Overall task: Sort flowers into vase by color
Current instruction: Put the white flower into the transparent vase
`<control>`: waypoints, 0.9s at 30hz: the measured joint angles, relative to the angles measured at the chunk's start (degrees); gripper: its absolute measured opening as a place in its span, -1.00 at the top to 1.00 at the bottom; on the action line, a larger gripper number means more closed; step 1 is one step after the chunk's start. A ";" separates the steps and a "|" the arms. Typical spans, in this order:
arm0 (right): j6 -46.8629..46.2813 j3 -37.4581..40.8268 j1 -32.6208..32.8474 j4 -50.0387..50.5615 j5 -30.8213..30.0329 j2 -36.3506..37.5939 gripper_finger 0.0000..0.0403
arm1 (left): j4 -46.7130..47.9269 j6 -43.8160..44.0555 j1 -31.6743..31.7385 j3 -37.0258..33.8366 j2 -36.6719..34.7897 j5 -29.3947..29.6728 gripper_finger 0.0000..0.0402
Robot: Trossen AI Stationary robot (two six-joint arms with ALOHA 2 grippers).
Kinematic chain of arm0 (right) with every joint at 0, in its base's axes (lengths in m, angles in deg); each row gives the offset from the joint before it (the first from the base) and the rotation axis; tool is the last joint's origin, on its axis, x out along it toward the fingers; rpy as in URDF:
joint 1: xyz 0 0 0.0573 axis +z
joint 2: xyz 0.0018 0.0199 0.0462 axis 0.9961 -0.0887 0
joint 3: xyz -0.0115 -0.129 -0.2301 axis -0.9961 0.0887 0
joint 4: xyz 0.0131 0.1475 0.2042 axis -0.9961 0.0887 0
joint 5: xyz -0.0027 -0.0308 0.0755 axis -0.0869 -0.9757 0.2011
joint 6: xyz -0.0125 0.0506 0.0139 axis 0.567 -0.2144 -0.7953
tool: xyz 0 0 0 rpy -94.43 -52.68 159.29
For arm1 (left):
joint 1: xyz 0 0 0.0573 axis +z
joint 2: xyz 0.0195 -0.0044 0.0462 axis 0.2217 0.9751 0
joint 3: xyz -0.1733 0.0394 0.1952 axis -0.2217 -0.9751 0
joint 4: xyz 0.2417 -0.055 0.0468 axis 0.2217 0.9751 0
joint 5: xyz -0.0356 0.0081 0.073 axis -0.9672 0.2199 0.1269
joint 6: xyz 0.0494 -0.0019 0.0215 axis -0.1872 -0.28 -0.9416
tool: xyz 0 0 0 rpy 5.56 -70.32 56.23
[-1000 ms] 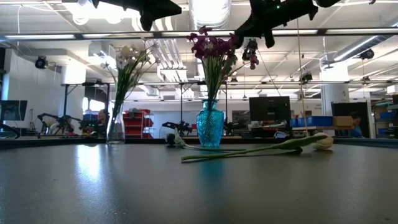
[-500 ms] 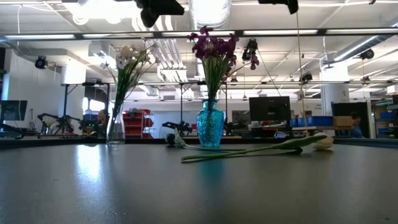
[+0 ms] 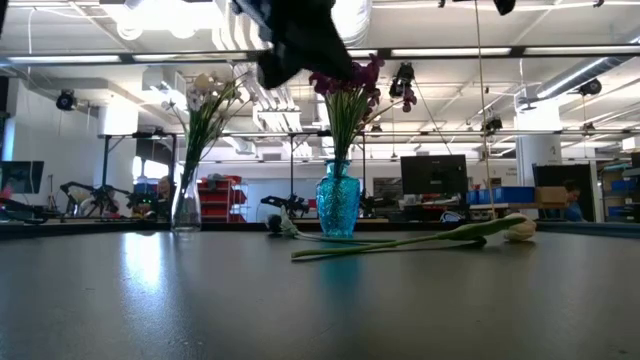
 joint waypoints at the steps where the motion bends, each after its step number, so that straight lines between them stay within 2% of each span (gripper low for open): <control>1: 0.46 0.00 0.00 0.55 0.02 0.50 0.96 | 0.05 0.87 -0.43 1.40 2.08 0.01 1.00; 6: 0.64 0.00 0.00 1.19 2.21 2.52 0.96 | 0.26 5.27 -1.81 8.44 12.24 3.72 1.00; 10: 0.11 -0.32 0.00 1.20 3.93 4.01 0.96 | 0.87 7.86 -1.85 11.42 17.27 5.08 1.00; 20: 0.76 -0.35 0.00 1.25 3.96 4.83 0.96 | -3.43 3.31 -0.69 12.08 24.21 1.52 0.98; 27: 1.79 -0.19 0.00 1.26 3.94 4.73 0.96 | -3.38 5.69 0.50 12.06 25.80 2.88 0.78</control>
